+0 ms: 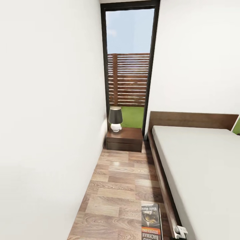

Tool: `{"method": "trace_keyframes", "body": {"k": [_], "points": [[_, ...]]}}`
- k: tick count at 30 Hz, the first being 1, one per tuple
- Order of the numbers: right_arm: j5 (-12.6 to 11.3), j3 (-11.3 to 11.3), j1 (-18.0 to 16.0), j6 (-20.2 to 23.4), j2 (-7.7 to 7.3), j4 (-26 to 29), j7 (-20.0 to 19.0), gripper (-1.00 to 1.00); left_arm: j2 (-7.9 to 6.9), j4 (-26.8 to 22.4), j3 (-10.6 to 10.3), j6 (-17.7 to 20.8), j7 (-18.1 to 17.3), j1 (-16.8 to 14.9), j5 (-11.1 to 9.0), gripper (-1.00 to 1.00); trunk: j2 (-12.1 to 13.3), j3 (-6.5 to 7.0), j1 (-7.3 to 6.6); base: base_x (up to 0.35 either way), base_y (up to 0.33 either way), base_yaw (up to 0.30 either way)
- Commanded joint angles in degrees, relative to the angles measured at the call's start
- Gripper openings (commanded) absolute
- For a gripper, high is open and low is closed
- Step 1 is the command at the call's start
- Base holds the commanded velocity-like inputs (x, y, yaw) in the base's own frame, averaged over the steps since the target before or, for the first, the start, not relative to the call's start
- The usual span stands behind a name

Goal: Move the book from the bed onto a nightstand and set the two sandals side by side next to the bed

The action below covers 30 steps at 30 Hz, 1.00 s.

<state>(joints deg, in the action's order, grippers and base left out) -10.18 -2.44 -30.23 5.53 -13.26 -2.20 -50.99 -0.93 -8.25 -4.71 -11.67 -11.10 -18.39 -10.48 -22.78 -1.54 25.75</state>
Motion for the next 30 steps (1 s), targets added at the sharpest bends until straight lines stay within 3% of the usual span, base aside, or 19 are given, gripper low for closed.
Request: {"method": "trace_keyframes", "body": {"k": [1, 12, 30], "points": [[-0.6, -0.2, -0.1, 0.5, -0.01, -0.1, -0.2, -1.0, -0.03, 0.1, -0.5, -0.2, -0.2, -0.1, -0.6, 1.0, -0.1, -0.13, 0.04, 0.0, 0.0, 0.0], [-0.6, -0.2, -0.1, 0.5, -0.01, -0.2, -0.2, -1.0, -0.03, 0.1, -0.5, -0.2, -0.2, -0.1, -0.6, 1.0, -0.1, -0.13, 0.04, 0.025, 0.0, 0.0], [-0.6, -0.2, -0.1, 0.6, 0.01, -0.1, -0.2, -1.0, -0.03, 0.1, -0.5, -0.2, -0.2, -0.1, -0.6, 1.0, -0.1, -0.13, 0.04, 0.309, 0.0, 0.0]]}}
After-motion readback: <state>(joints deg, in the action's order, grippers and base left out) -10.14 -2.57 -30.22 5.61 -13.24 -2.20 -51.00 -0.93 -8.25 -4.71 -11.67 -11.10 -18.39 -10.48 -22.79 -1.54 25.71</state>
